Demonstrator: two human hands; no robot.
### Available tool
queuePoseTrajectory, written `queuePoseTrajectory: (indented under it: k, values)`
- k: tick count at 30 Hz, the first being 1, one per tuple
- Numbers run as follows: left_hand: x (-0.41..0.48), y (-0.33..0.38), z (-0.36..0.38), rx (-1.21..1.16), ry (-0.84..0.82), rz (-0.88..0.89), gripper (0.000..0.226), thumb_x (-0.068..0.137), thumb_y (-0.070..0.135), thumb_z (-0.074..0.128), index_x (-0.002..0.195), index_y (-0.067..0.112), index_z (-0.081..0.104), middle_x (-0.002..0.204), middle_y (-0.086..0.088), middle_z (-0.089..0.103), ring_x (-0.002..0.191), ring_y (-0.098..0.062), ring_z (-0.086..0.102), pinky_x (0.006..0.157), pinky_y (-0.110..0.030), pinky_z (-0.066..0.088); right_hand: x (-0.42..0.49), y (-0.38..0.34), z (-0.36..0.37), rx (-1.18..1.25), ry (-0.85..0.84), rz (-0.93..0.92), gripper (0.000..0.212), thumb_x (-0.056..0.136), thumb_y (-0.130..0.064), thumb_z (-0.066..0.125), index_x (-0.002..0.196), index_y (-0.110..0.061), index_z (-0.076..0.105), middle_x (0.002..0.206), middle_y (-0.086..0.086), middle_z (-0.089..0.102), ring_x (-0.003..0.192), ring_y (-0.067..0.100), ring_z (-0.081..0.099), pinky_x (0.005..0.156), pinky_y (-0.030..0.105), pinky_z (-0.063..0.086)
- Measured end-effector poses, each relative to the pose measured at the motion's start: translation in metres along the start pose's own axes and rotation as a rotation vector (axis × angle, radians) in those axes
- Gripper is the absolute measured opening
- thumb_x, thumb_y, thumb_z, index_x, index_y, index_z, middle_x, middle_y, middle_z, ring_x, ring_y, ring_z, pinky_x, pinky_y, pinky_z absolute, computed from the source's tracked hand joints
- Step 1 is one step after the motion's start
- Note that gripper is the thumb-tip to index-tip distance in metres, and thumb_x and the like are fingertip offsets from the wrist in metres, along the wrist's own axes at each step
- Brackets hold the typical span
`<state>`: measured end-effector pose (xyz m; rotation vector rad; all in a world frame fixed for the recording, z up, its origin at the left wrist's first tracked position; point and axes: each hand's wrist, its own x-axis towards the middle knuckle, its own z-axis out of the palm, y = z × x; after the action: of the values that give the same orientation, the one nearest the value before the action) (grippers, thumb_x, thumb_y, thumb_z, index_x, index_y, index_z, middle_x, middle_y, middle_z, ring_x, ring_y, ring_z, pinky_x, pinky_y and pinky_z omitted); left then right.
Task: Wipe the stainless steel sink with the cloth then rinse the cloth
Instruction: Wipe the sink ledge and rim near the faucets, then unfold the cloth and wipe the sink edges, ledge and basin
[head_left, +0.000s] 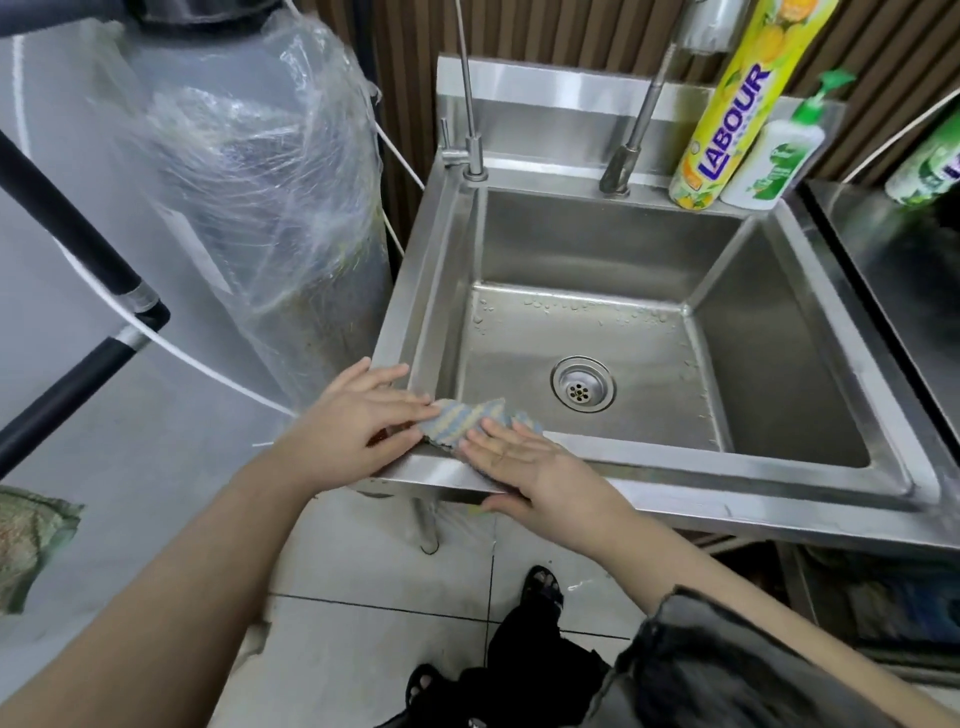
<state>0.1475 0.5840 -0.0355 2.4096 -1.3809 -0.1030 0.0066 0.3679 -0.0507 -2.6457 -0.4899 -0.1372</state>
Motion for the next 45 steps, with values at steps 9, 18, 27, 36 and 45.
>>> queuePoseTrajectory:
  k: [9,18,27,36,45]
  values:
    - [0.012,0.011,0.004,-0.083,0.016,0.158,0.058,0.074,0.074,0.044,0.090,0.024,0.067,0.120,0.010,0.064,0.135,-0.015,0.033,0.108,-0.044,0.029,-0.012,-0.012,-0.017,0.339,0.091,0.250,0.037,0.082,-0.008,0.064,0.119,-0.010,0.064,0.127,0.007,0.061,0.121,-0.003,0.042,0.105,0.003,0.019]
    - [0.010,0.024,0.011,-0.084,0.114,0.189,0.054,0.075,0.073,0.043,0.077,0.022,0.063,0.093,0.003,0.072,0.104,-0.014,0.057,0.095,-0.029,0.033,-0.020,-0.008,-0.012,0.258,0.077,0.306,0.059,0.070,-0.011,0.078,0.126,-0.015,0.059,0.132,0.000,0.057,0.124,-0.002,0.039,0.107,0.007,0.020]
    - [0.027,0.052,-0.037,-0.475,0.240,-0.096,0.028,0.077,0.060,0.049,0.084,0.034,0.058,0.098,0.008,0.068,0.104,-0.008,0.058,0.089,-0.036,0.043,0.012,-0.009,-0.095,0.476,0.220,0.469,0.017,0.089,-0.011,0.060,0.097,-0.024,0.069,0.086,-0.011,0.068,0.081,0.004,0.059,0.078,0.021,0.042]
    - [0.037,0.091,-0.119,-0.997,0.386,-0.141,0.012,0.077,0.022,0.058,0.075,0.010,0.054,0.054,0.005,0.065,0.050,-0.003,0.058,0.050,-0.015,0.048,0.049,-0.040,-0.181,0.726,0.263,0.321,0.022,0.080,-0.011,0.071,0.085,-0.032,0.067,0.081,-0.009,0.069,0.075,0.006,0.063,0.071,0.025,0.049]
    - [0.049,0.057,-0.083,-0.977,0.241,-0.421,0.015,0.087,0.018,0.060,0.074,0.012,0.055,0.052,0.004,0.065,0.045,-0.006,0.056,0.042,-0.016,0.044,0.071,-0.008,-0.134,0.908,0.065,0.536,0.017,0.083,-0.003,0.065,0.087,-0.020,0.065,0.083,-0.001,0.066,0.073,0.012,0.063,0.062,0.023,0.050]
